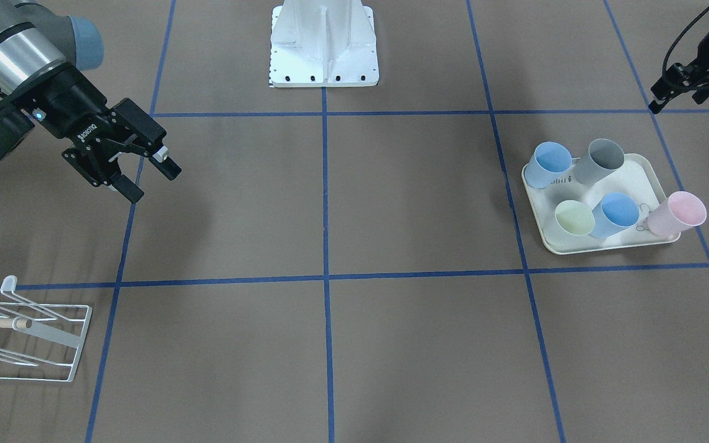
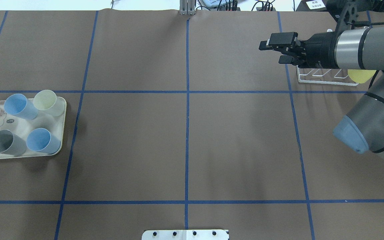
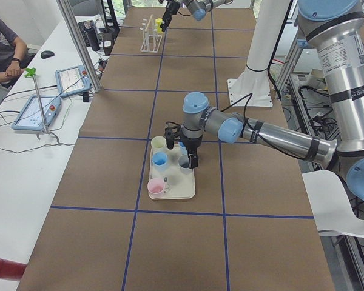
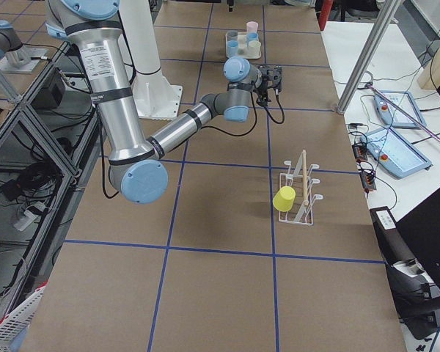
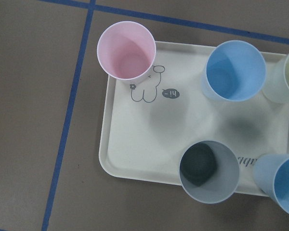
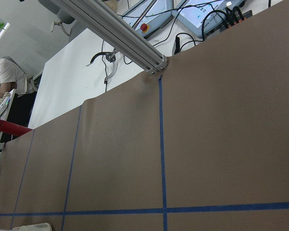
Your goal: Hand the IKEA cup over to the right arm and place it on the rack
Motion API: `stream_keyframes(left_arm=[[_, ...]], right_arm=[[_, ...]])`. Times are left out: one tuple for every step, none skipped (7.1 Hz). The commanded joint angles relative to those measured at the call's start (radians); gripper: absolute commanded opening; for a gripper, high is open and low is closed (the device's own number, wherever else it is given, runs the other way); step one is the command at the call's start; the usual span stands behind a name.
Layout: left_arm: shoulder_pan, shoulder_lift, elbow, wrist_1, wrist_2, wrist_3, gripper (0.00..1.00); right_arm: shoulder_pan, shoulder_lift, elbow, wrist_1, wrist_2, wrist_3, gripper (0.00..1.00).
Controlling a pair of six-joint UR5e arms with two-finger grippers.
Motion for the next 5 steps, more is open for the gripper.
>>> stream_keyframes(left_arm=[[0.006,-0.027,0.029,-0.002,-0.045,-0.029,1.00],[0.019,-0.032,0.038,-0.010,-0.045,-0.031,1.00],[0.051,-0.034,0.077,-0.046,-0.045,-0.037,1.00],[0.082,-0.049,0.126,-0.086,-0.045,-0.038,1.00],[0.090,-0.061,0.142,-0.091,-0.045,-0.046,1.00]], right_arm=[[-0.013,0.009,0.011,0.004,0.004,0.004,1.00],[-0.017,0.009,0.009,0.004,0.004,0.004,1.00],[-0.019,0.009,0.011,0.004,0.004,0.004,1.00],[-0.022,0.009,0.011,0.004,0.004,0.004,1.00],[-0.023,0.009,0.011,0.006,0.004,0.003,1.00]])
